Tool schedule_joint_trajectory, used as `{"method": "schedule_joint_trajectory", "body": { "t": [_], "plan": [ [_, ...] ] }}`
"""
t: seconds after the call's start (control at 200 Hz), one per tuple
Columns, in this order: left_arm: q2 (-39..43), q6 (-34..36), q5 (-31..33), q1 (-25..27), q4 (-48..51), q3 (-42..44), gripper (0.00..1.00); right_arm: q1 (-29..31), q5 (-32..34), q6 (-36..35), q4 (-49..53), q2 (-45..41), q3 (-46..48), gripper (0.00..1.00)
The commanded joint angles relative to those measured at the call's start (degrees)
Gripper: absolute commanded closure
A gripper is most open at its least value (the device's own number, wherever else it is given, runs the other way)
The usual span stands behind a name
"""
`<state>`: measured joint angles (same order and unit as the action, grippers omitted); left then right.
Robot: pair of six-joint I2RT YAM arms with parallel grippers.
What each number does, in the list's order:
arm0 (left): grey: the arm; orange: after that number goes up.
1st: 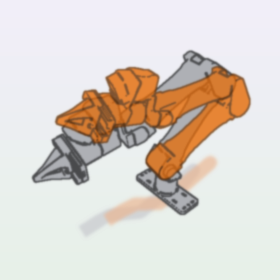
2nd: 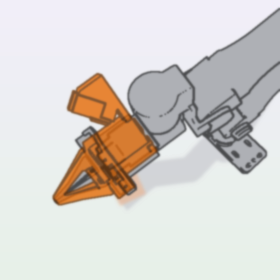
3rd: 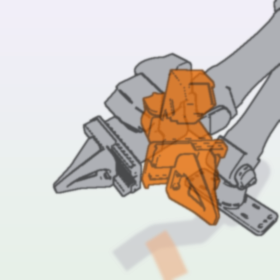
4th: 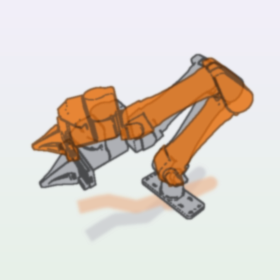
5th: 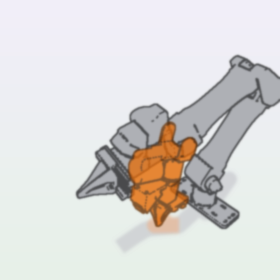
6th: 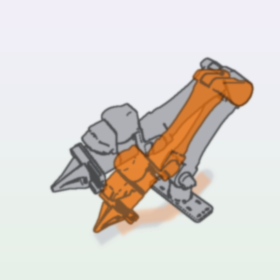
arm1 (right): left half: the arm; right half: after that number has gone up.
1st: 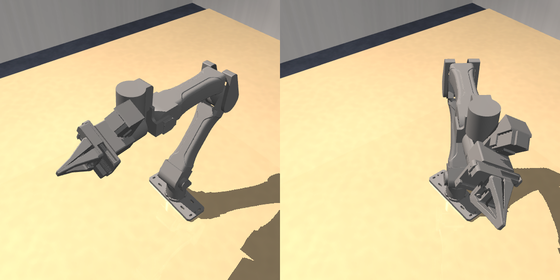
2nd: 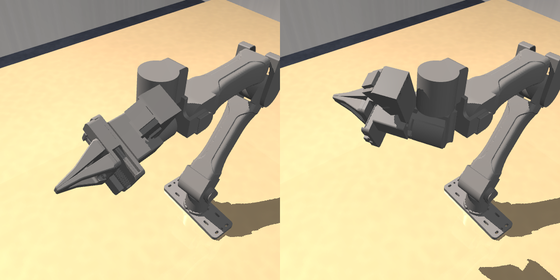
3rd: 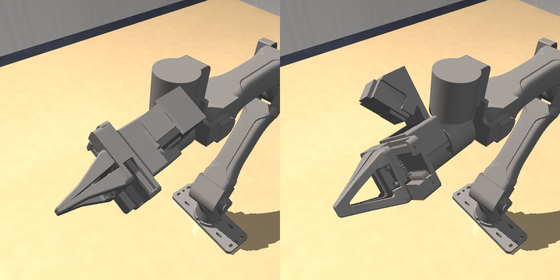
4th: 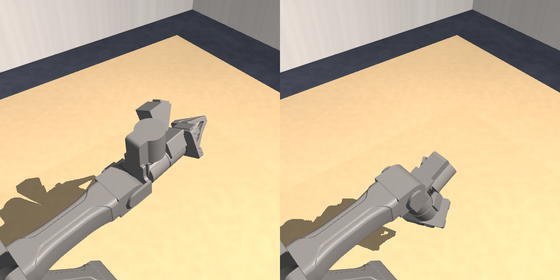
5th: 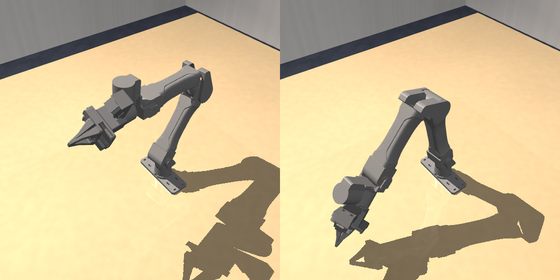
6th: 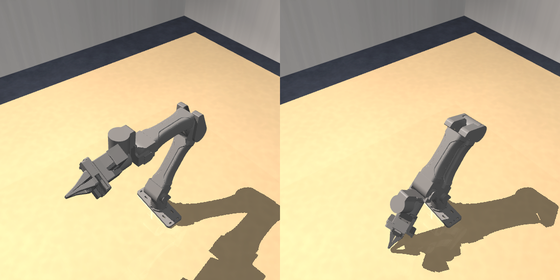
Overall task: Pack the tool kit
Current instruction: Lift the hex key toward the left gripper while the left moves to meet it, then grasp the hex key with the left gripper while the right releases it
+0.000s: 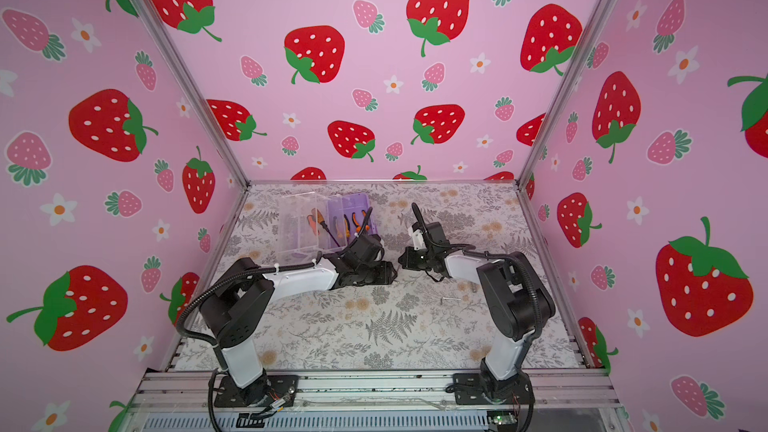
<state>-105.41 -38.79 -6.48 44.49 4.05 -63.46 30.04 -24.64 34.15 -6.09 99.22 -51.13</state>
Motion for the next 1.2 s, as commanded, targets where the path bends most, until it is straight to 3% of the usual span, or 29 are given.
{"method": "schedule_joint_trajectory", "body": {
  "t": [0.0,0.205,0.6,0.74,0.92,1.015,1.045,1.196],
  "plan": [
    [-2.89,3.26,2.37,0.51,5.11,-3.51,0.39,-0.66,5.35,-2.55,3.58,-3.32,0.04,0.88],
    [-9.41,5.99,2.87,1.28,9.76,-10.3,0.43,-2.0,7.5,-2.87,3.71,-6.9,1.79,0.79],
    [-14.87,8.34,7.1,1.79,16.08,-17.25,0.71,-3.15,10.3,-4.58,5.19,-8.38,3.5,0.74],
    [-16.14,10.47,12.91,3.67,21.18,-20.72,0.82,-3.79,14.37,-6.33,7.38,-9.3,2.88,0.7],
    [-18.54,12.32,18.61,6.12,26.07,-24.78,0.84,-6.16,12.33,-6.5,7.34,-10.32,3.29,0.69],
    [-19.58,12.22,19.14,6.49,27.31,-25.74,0.93,-7.23,12.09,-6.71,7.41,-10.54,3.41,0.68],
    [-19.75,12.19,19.05,6.49,27.35,-25.76,1.0,-7.58,12.38,-6.94,7.61,-10.49,3.16,0.66],
    [-18.93,11.55,16.94,6.5,27.66,-25.62,1.0,-8.05,17.43,-12.69,14.34,-6.92,-2.01,0.56]
  ]
}}
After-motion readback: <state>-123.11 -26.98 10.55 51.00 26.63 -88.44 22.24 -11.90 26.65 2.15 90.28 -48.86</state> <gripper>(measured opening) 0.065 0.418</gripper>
